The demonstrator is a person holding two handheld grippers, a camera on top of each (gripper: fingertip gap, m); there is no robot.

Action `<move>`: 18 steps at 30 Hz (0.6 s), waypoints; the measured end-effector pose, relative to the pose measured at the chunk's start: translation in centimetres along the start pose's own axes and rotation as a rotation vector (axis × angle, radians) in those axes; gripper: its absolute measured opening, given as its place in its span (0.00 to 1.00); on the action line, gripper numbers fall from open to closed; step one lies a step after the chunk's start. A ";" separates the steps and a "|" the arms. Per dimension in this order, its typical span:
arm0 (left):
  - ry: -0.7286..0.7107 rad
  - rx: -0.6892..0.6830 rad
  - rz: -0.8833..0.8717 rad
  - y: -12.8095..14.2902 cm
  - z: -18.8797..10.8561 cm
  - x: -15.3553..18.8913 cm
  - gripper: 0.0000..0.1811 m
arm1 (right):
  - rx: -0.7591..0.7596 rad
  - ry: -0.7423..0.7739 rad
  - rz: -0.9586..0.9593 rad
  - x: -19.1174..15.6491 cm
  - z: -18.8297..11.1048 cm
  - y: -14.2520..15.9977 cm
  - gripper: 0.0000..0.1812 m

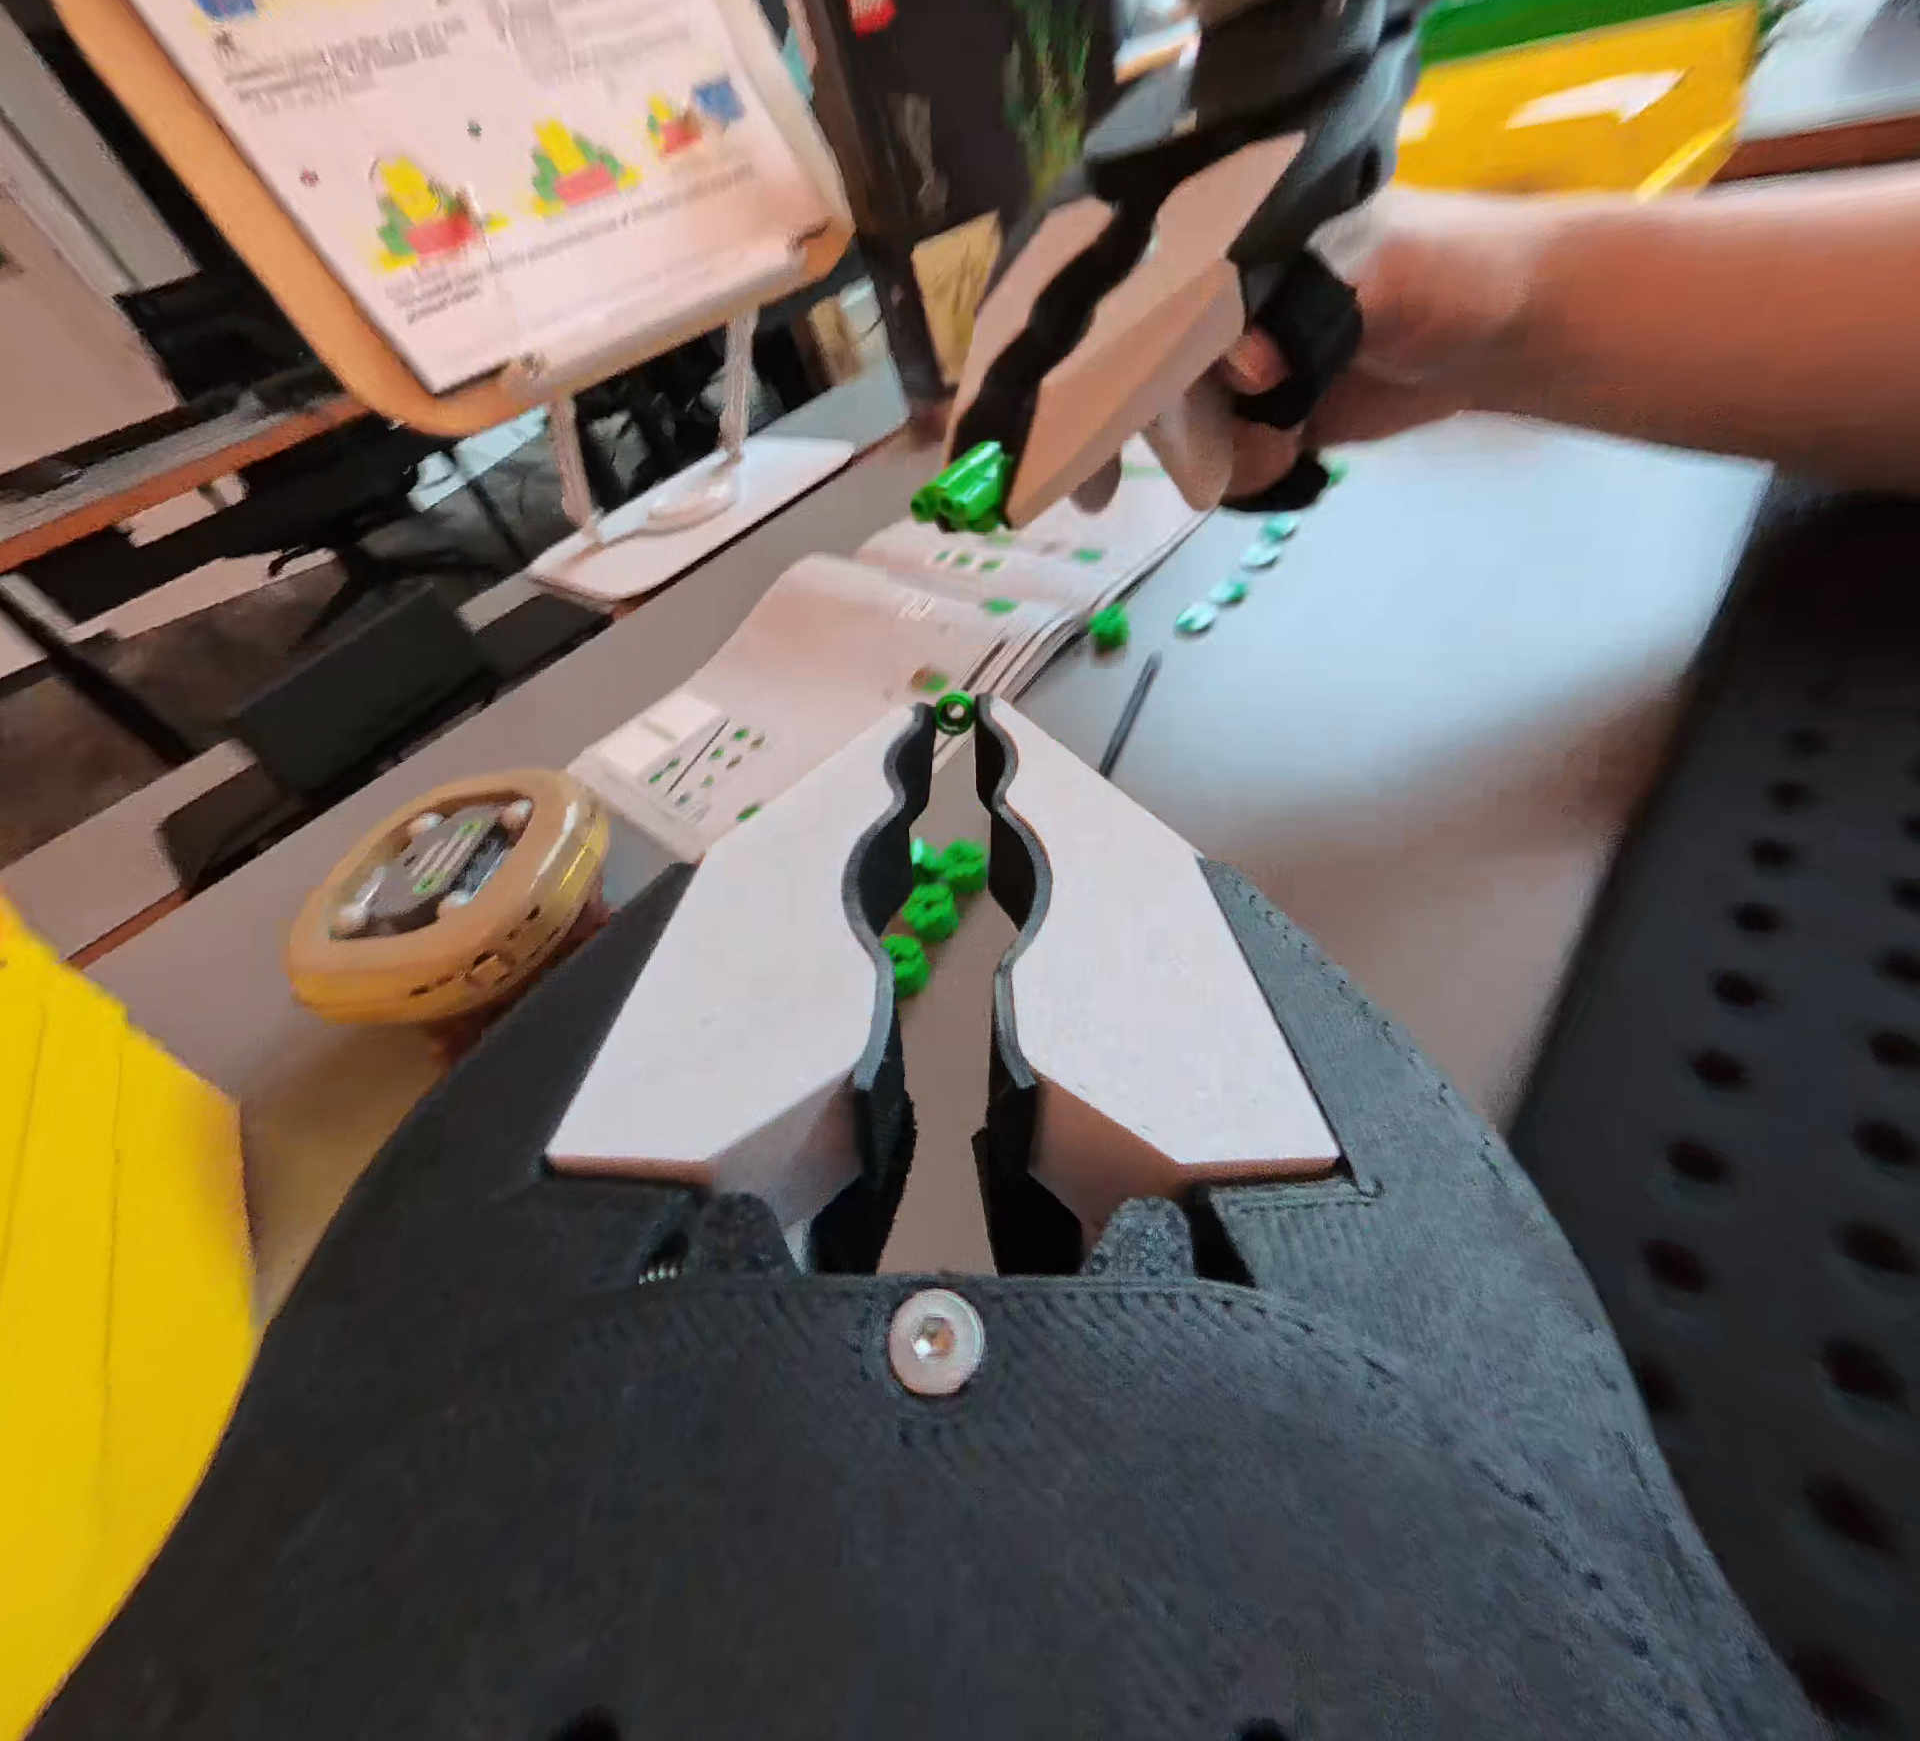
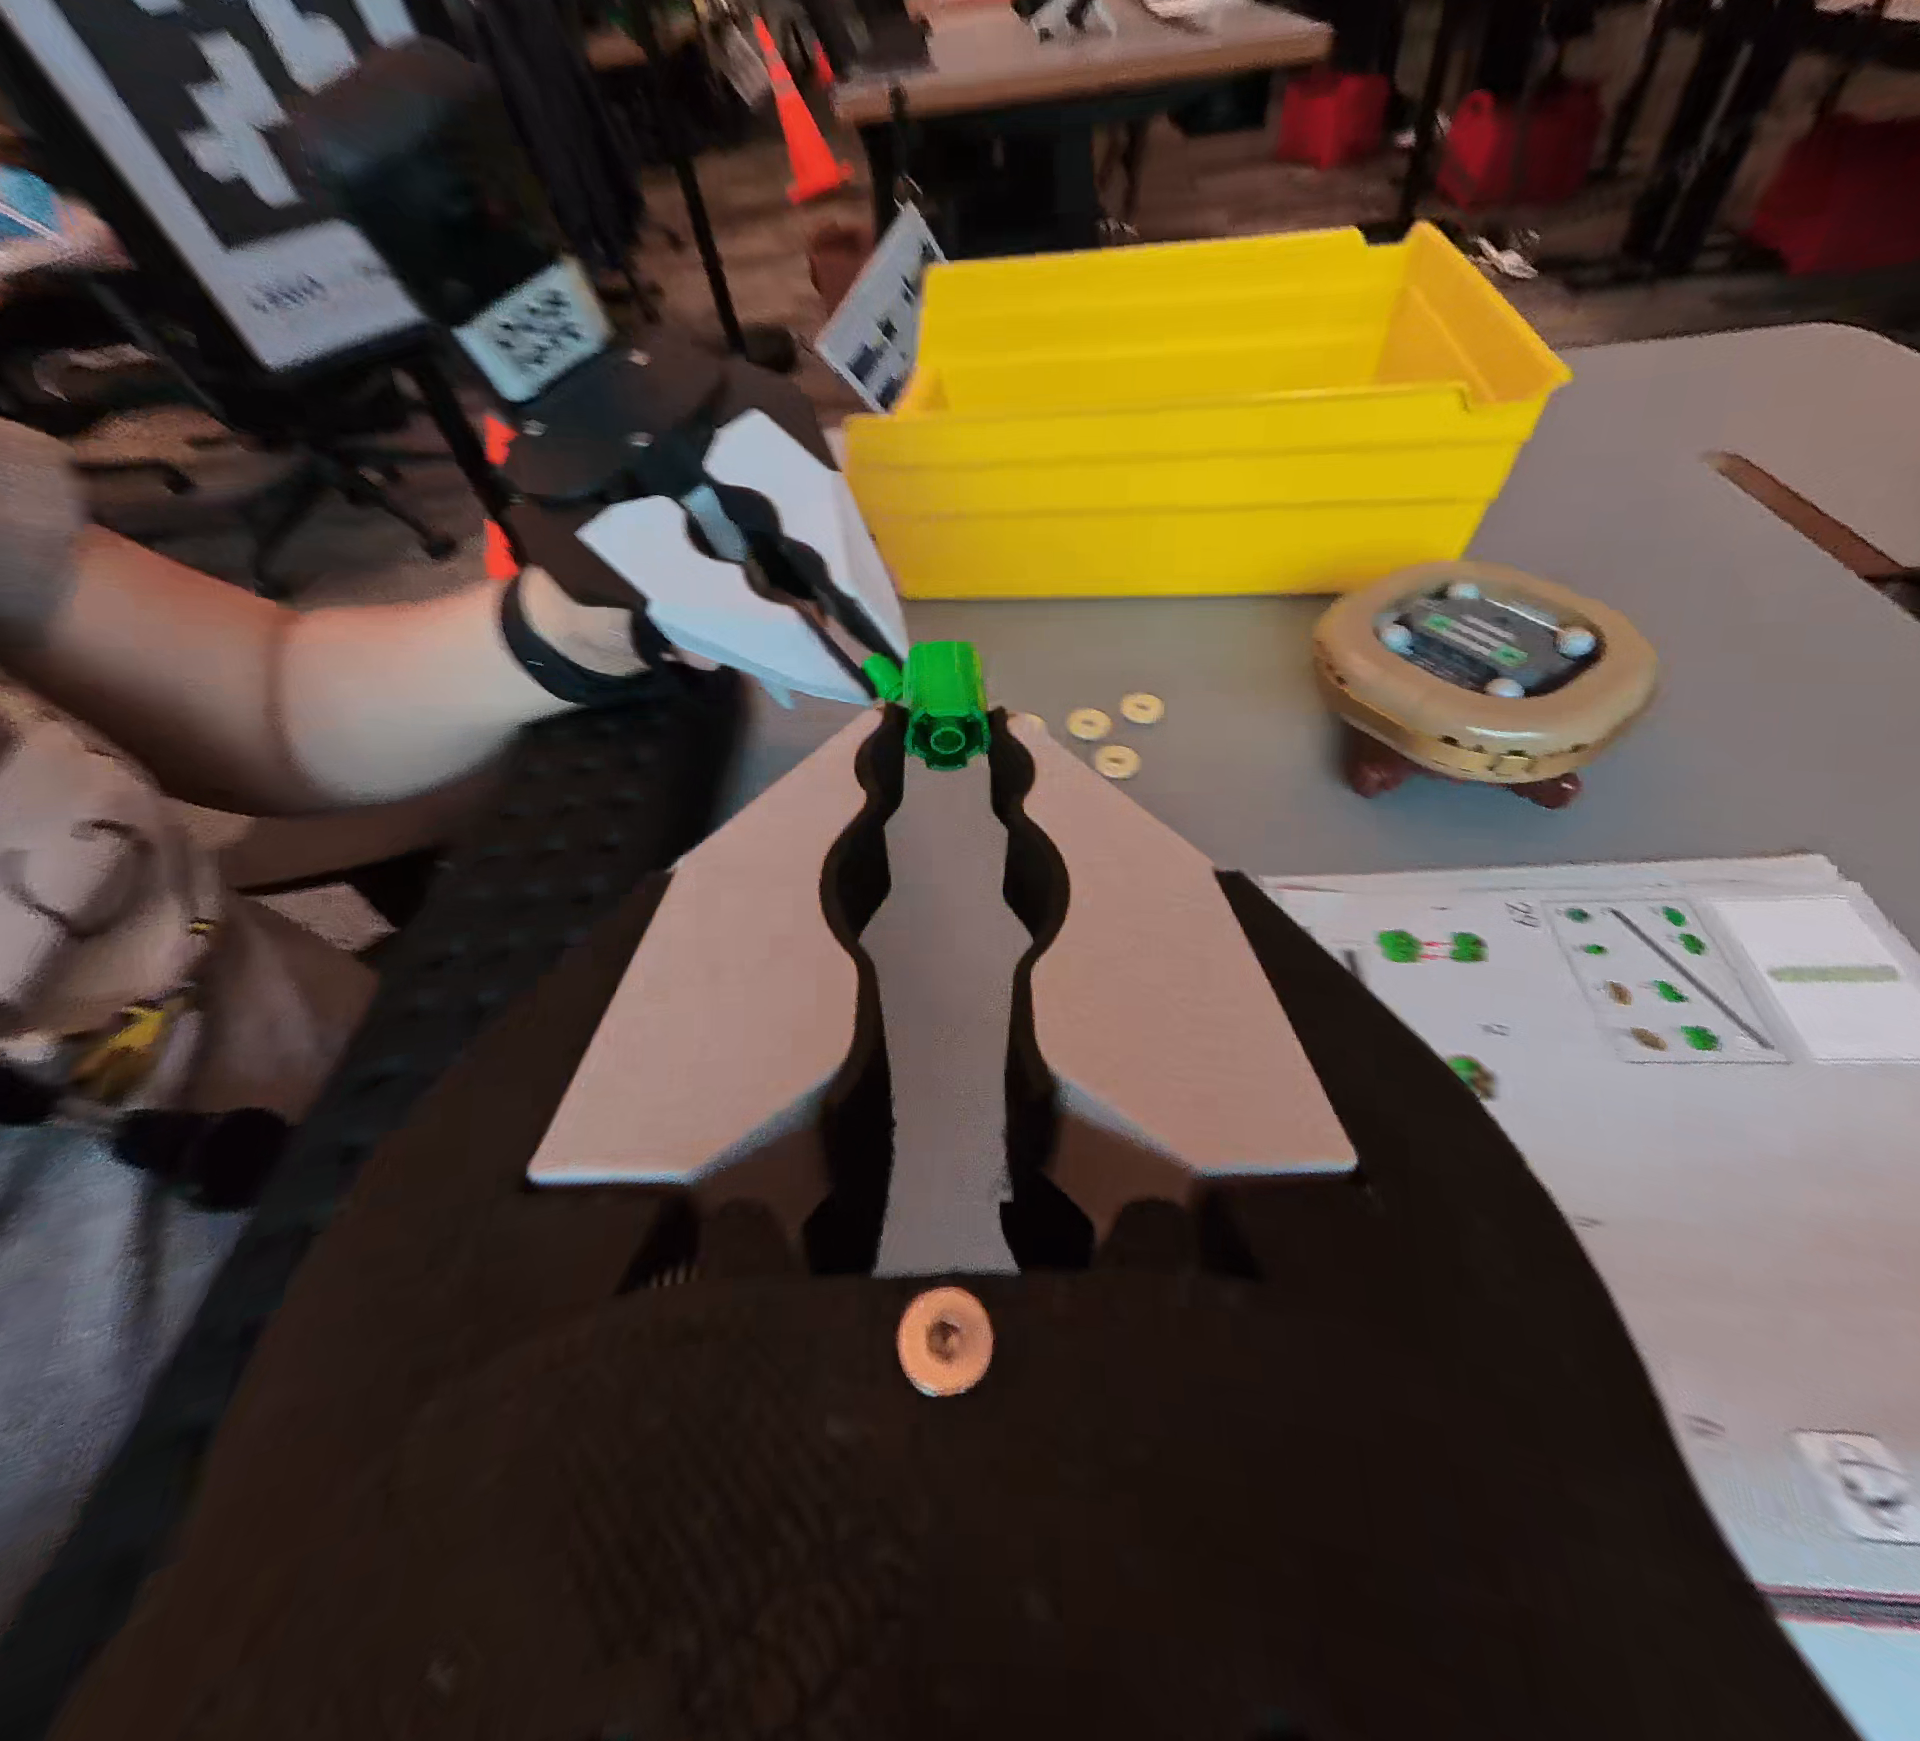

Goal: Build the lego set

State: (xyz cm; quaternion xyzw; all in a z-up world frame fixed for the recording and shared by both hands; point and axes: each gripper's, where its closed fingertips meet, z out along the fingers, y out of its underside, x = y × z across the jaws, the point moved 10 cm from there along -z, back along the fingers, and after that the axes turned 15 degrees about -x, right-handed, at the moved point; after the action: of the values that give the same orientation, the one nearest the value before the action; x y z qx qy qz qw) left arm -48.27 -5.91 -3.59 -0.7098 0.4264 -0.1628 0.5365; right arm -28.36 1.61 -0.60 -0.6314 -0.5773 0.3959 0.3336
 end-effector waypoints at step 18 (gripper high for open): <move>0.204 0.037 0.006 -2.0 1.4 2.1 0.03 | -0.112 0.002 -0.162 -3.0 -0.7 1.2 0.08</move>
State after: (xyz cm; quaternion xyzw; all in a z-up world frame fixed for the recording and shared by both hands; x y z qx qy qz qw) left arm -45.28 -6.56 -2.80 -0.6782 0.4779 -0.2406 0.5037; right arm -27.28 -1.47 -0.98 -0.6007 -0.6475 0.3338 0.3294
